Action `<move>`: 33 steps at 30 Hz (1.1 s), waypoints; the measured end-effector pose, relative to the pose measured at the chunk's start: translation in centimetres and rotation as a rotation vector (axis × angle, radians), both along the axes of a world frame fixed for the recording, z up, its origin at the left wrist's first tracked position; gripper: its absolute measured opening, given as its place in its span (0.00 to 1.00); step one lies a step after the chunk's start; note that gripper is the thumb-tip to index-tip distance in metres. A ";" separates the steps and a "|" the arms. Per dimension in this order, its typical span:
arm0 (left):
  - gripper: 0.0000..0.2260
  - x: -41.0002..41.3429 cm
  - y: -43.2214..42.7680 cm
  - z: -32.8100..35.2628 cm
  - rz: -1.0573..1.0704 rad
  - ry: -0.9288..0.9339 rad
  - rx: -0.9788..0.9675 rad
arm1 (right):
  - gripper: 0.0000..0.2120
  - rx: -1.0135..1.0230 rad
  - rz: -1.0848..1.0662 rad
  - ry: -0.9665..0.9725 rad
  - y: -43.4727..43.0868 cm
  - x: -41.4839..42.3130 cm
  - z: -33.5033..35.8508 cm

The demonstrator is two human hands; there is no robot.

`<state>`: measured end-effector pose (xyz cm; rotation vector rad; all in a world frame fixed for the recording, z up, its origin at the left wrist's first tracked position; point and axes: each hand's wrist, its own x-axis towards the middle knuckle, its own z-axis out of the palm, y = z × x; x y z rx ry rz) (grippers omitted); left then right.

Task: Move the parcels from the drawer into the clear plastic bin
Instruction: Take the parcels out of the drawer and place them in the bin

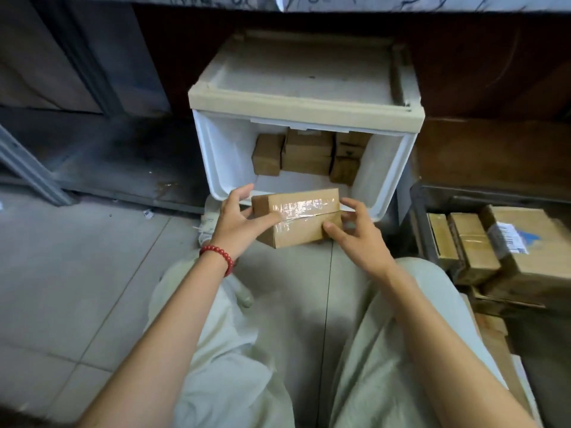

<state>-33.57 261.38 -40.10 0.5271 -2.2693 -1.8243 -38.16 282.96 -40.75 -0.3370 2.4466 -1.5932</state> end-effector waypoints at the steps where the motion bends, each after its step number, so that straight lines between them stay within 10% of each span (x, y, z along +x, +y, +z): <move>1: 0.30 0.2 -0.2 0.0 0.029 0.001 0.017 | 0.28 -0.027 0.005 -0.023 -0.2 0.4 -0.1; 6: 0.24 0.7 0.0 0.0 0.126 -0.156 0.065 | 0.39 -0.067 0.087 -0.036 -1.3 1.1 0.0; 17: 0.11 -1.0 1.4 -0.2 -0.017 -0.130 -0.011 | 0.22 -0.173 -0.256 -0.016 -0.6 -0.7 -0.1; 33: 0.26 -0.7 1.5 -0.3 -0.081 -0.151 0.009 | 0.27 -0.283 -0.292 -0.214 -1.5 -1.6 -0.8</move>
